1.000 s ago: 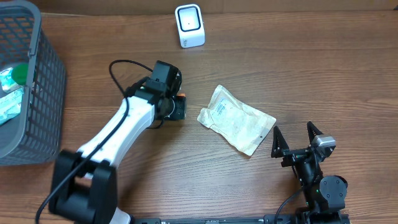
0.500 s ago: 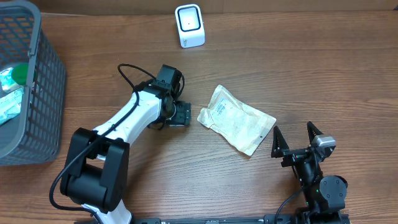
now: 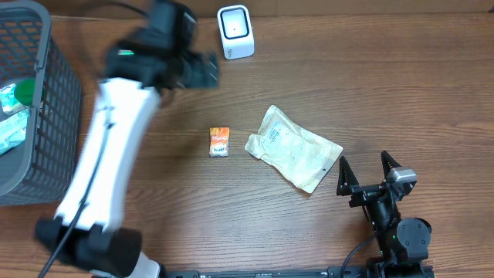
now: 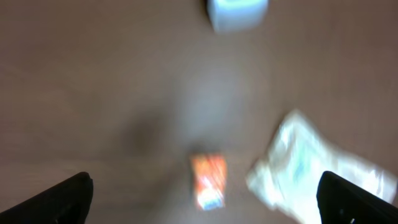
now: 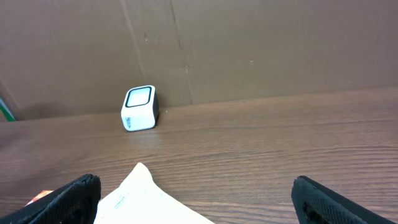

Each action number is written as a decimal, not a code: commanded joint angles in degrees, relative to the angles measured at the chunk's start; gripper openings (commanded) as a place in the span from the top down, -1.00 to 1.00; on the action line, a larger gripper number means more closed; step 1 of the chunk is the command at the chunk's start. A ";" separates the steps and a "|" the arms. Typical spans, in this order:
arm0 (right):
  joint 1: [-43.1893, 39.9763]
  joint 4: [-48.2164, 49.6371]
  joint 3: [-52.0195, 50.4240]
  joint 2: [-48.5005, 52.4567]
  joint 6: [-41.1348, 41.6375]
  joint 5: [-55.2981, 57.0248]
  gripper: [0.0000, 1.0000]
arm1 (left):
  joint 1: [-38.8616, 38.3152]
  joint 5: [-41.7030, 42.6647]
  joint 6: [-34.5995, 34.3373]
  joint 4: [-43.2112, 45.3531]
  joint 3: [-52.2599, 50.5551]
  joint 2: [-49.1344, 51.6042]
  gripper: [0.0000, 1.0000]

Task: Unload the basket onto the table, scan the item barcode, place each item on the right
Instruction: 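Return the left gripper into the grey basket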

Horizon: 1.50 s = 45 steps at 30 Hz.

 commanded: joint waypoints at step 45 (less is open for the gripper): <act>-0.15 0.20 -0.63 -0.68 -0.22 -0.24 -1.00 | 50.21 -6.38 18.75 24.13 -15.26 11.04 -0.97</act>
